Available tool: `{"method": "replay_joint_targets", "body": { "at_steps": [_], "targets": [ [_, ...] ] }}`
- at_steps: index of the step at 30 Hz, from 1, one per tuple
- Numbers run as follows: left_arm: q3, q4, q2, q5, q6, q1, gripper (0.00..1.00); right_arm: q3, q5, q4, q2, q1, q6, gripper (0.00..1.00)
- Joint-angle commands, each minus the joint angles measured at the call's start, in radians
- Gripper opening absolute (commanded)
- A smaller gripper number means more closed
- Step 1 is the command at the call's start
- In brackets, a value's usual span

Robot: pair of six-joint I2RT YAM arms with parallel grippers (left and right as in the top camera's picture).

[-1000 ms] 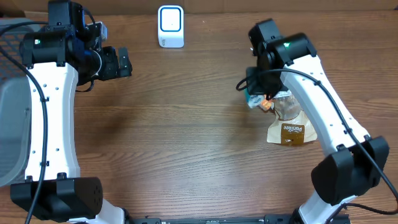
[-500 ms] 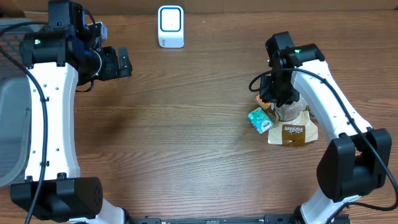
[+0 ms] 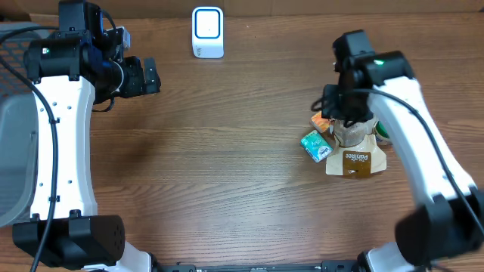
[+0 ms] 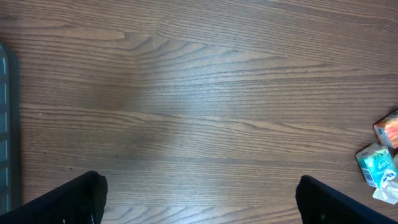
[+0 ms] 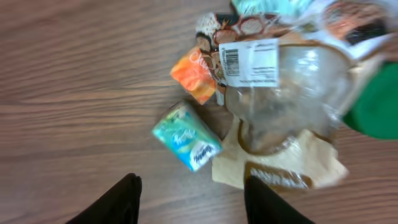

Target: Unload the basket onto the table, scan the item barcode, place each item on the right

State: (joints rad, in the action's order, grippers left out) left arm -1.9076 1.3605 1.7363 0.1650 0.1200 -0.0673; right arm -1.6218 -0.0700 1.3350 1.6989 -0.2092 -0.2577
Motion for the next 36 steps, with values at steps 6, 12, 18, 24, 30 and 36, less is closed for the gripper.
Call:
{"method": "replay_joint_targets", "body": {
  "at_steps": [6,12,18,24,30,36],
  "targets": [
    [-0.019,-0.004,-0.009,0.009,-0.008,0.005,1.00,-0.048,0.097,0.087,-0.396,0.002,-0.001,0.62],
    [-0.019,-0.004,-0.009,0.009,-0.008,0.005,1.00,-0.048,0.102,0.150,-0.608,0.002,-0.002,1.00],
    [-0.019,-0.004,-0.009,0.009,-0.008,0.005,1.00,-0.048,0.102,0.194,-0.770,0.002,-0.002,1.00],
    [-0.019,-0.004,-0.009,0.009,-0.008,0.005,0.99,-0.048,0.102,0.195,-0.812,0.002,-0.002,1.00],
    [-0.019,-0.004,-0.009,0.009,-0.008,0.005,1.00,-0.048,0.094,0.201,-0.811,0.002,-0.001,1.00],
    [-0.019,-0.004,-0.009,0.009,-0.008,0.005,1.00,-0.041,0.063,0.182,-0.812,0.000,-0.001,1.00]
  ]
}}
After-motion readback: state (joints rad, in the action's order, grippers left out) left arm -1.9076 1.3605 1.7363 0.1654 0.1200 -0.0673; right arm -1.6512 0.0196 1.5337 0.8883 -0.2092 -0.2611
